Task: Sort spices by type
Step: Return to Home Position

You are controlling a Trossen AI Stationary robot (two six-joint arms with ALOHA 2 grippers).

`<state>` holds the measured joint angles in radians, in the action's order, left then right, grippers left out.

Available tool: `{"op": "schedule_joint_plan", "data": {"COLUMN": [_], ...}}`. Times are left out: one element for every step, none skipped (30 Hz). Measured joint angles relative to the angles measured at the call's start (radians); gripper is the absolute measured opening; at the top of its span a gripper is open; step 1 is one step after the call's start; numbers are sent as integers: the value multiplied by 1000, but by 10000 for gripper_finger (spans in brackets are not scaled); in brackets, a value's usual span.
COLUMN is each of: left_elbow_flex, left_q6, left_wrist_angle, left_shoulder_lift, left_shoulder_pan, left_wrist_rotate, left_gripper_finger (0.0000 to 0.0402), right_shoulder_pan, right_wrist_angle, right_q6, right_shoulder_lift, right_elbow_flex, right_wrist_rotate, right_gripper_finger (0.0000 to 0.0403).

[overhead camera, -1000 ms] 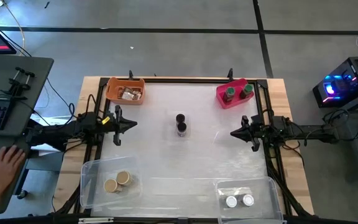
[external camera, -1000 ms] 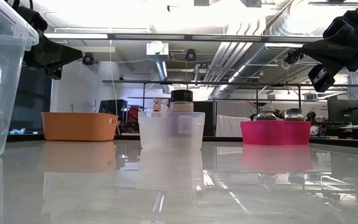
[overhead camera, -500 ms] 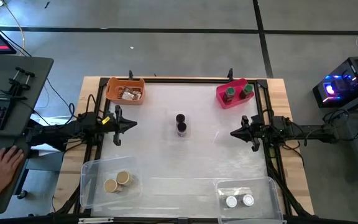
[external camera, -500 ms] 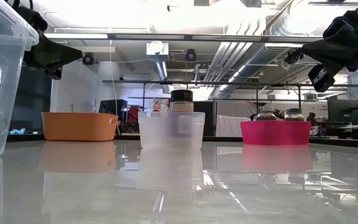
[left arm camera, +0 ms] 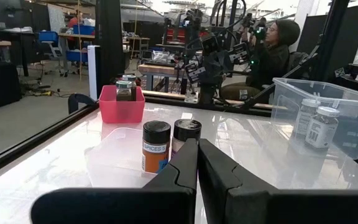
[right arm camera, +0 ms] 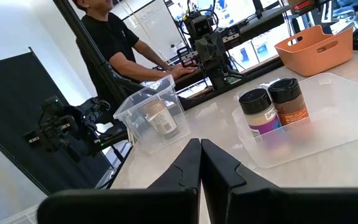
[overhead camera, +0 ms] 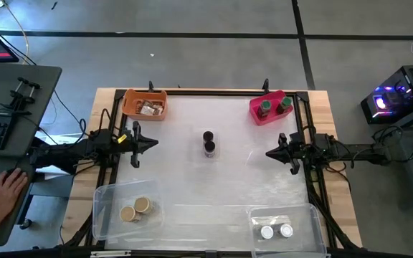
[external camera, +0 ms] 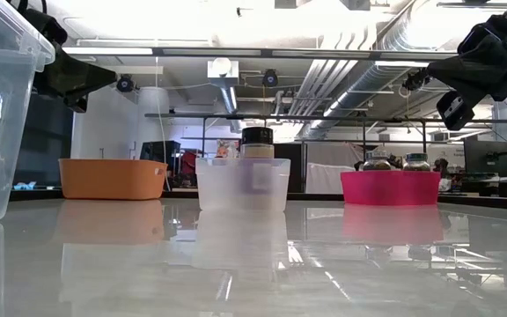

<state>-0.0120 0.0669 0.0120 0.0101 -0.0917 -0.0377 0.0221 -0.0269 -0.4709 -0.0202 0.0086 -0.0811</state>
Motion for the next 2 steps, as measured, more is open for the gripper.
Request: {"op": "schedule_joint_plan", "data": {"left_elbow_flex": [0, 0], "left_q6": [0, 0], "left_wrist_angle": [0, 0], "left_shoulder_lift": [0, 0], "left_shoulder_pan": [0, 0], "left_wrist_rotate": [0, 0], "left_gripper_finger": [1, 1], "right_shoulder_pan": [0, 0], "right_wrist_angle": [0, 0], "right_q6": [0, 0], "right_shoulder_lift": [0, 0], "right_elbow_flex": [0, 0], "right_wrist_rotate": [0, 0], "right_gripper_finger": [1, 1]}}
